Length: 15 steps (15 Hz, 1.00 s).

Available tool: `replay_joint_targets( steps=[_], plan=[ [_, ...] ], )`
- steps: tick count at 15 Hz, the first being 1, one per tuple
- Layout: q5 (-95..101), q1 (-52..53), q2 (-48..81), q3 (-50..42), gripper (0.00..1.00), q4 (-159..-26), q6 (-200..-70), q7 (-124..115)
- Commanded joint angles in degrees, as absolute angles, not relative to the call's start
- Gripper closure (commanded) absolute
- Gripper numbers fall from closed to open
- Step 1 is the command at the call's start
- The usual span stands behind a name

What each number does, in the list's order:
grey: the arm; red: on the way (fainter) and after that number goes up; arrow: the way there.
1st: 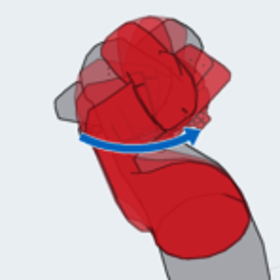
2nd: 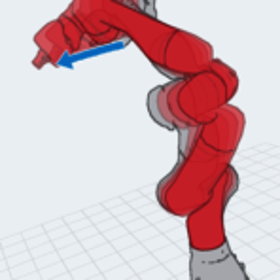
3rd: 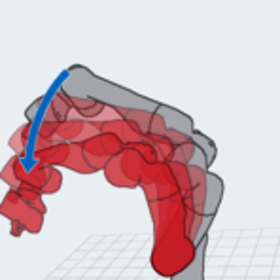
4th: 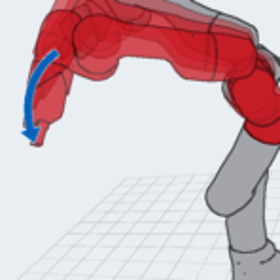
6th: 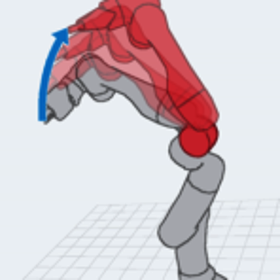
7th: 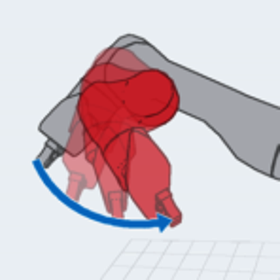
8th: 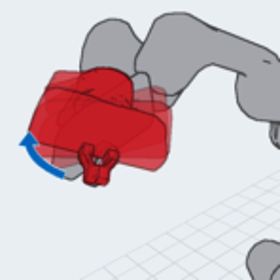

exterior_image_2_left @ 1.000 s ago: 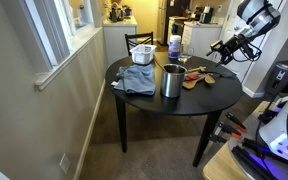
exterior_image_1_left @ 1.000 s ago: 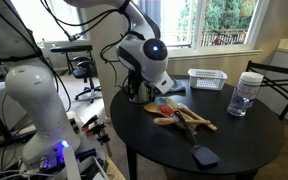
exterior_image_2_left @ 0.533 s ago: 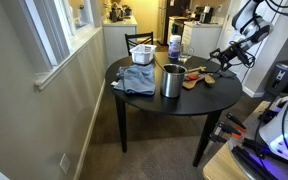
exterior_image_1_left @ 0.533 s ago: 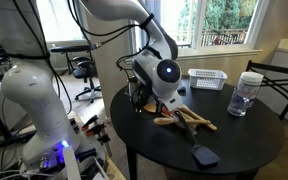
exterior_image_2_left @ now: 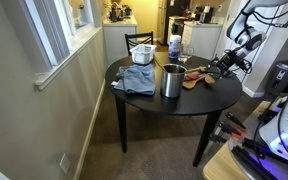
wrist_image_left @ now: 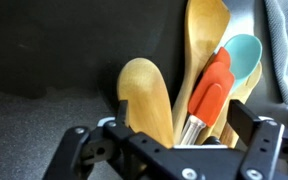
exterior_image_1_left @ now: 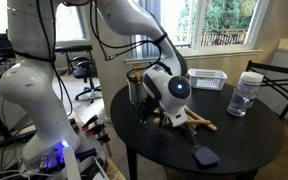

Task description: Put the wooden spoon in the silver can

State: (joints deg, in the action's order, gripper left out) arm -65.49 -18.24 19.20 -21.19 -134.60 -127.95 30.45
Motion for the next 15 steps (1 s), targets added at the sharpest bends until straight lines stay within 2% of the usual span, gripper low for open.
replay_joint_targets(
  steps=[1,15],
  plan=[
    [-64.7,-20.2,22.2,-19.6,0.00,-131.9,-128.0,28.2],
    [-68.2,-22.4,25.5,-16.3,0.00,-129.2,-128.8,34.2]
  ],
)
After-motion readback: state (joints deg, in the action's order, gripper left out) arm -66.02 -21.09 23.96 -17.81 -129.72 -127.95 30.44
